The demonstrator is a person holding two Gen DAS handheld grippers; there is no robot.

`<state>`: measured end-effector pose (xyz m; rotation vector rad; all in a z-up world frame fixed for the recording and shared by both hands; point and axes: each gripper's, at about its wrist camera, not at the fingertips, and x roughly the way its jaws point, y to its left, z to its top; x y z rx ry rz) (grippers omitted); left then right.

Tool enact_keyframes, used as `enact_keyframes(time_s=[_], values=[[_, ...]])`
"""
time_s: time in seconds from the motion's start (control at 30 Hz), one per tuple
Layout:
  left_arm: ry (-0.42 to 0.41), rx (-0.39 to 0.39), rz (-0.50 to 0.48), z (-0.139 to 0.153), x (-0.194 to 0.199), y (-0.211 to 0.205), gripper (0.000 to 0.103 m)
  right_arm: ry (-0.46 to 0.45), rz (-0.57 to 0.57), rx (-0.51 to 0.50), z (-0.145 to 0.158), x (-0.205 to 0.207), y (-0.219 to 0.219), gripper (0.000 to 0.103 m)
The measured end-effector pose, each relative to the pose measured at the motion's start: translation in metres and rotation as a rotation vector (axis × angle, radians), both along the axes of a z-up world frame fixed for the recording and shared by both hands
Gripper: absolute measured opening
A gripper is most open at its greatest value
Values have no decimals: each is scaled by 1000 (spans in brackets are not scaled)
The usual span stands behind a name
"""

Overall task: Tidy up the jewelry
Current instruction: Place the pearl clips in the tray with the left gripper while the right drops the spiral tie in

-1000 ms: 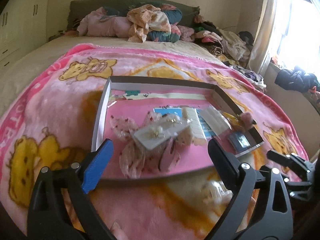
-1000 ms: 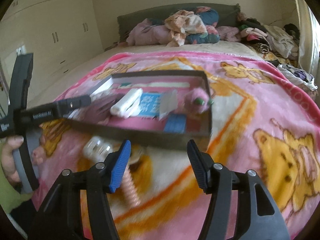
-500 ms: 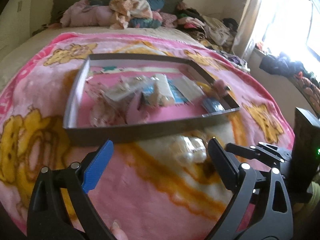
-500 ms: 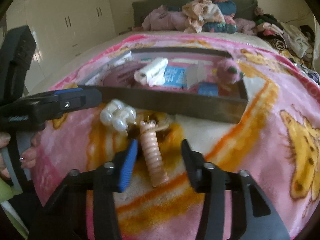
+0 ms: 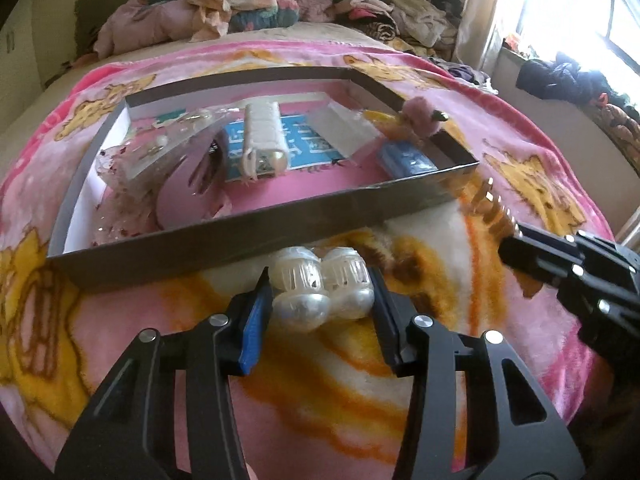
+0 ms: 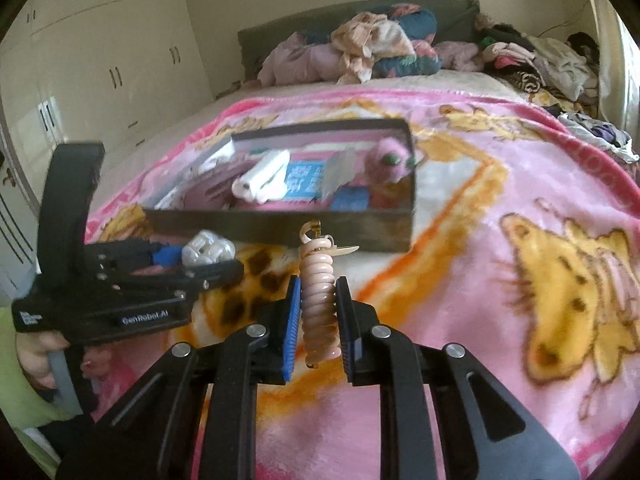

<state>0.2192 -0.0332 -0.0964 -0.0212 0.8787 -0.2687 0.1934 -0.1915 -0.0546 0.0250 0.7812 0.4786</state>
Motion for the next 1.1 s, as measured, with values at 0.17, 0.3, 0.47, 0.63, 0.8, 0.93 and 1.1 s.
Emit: enact_keyframes(time_s=[0.17, 0.3, 0.47, 0.63, 0.8, 0.93, 1.1], values=[[-53, -44, -4, 26, -3, 5, 37, -33, -4, 14, 18, 5, -5, 17], [-132, -35, 13, 54, 1, 9, 37, -56, 4, 9, 29, 15, -1, 17], [-165, -15, 58, 66, 17, 22, 37, -71, 14, 4, 37, 31, 9, 17], [-165, -14, 111, 66, 34, 40, 37, -90, 26, -2, 41, 48, 21, 17], [-163, -19, 160, 63, 43, 60, 37, -90, 31, -10, 40, 67, 31, 17], [-154, -22, 193, 58, 48, 74, 37, -74, 36, -14, 34, 80, 40, 17], [-134, -23, 230, 48, 52, 89, 37, -44, 40, -33, 21, 95, 52, 17]])
